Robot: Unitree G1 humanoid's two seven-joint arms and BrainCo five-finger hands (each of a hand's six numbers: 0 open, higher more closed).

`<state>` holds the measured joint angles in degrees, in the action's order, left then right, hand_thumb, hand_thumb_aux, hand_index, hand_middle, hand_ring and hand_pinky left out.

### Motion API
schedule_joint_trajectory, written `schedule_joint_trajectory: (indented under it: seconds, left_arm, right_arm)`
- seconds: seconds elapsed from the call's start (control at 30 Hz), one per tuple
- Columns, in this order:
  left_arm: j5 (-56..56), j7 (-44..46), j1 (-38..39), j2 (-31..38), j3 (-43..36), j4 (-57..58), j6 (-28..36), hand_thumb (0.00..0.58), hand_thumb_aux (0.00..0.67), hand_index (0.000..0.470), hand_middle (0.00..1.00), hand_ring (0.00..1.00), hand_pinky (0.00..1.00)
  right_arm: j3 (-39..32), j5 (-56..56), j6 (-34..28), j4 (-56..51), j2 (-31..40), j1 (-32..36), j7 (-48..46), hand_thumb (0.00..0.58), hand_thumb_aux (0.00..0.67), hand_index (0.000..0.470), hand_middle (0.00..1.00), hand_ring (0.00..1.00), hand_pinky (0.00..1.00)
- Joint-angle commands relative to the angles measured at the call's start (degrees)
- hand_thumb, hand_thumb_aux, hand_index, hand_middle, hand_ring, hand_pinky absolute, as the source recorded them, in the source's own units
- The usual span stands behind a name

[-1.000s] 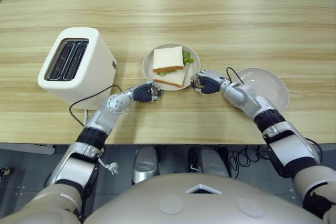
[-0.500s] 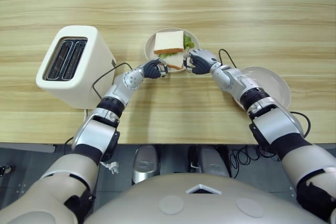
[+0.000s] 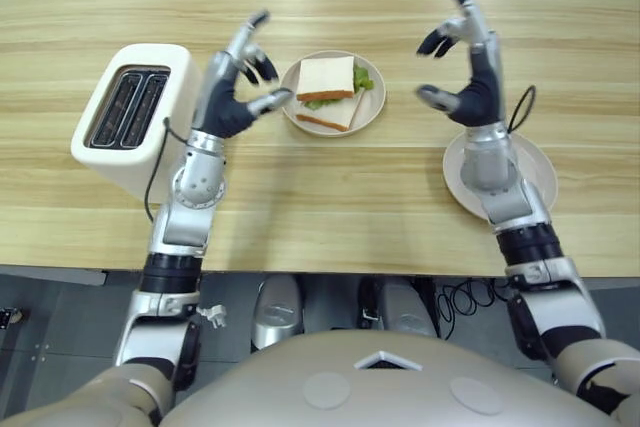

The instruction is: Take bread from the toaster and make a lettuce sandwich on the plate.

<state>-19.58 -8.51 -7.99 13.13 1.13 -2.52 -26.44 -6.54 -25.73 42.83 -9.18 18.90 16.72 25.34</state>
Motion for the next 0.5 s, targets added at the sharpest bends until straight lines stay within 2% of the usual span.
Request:
schedule_joint_trajectory:
  seconds: [0.03, 0.27, 0.37, 0.5]
  left_arm:
    - [0.50, -5.10, 1.77, -3.07, 1.12, 3.75, -4.32, 0.000, 0.000, 0.000, 0.00, 0.00, 0.00]
    - [2.64, -5.18, 1.94, -5.21, 1.29, 9.98, -4.00, 0.000, 0.000, 0.000, 0.00, 0.00, 0.00]
    - [7.17, -2.44, 0.82, -5.56, 1.40, 13.66, -3.46, 0.000, 0.000, 0.000, 0.00, 0.00, 0.00]
    - [11.88, 3.35, 0.51, -4.19, 0.48, 15.79, -6.40, 0.000, 0.000, 0.000, 0.00, 0.00, 0.00]
  right_arm:
    - [0.18, 0.67, 0.38, 2.78, -3.82, -2.63, -0.20, 0.000, 0.000, 0.000, 0.00, 0.00, 0.00]
    - [1.46, 5.08, 0.23, 2.01, -9.21, -5.88, -2.63, 0.000, 0.000, 0.000, 0.00, 0.00, 0.00]
    - [2.06, 1.92, 1.88, 0.73, -9.00, -5.36, -1.62, 0.000, 0.000, 0.000, 0.00, 0.00, 0.00]
    - [1.94, 1.13, 2.43, -3.00, -8.54, -4.57, -2.23, 0.000, 0.000, 0.000, 0.00, 0.00, 0.00]
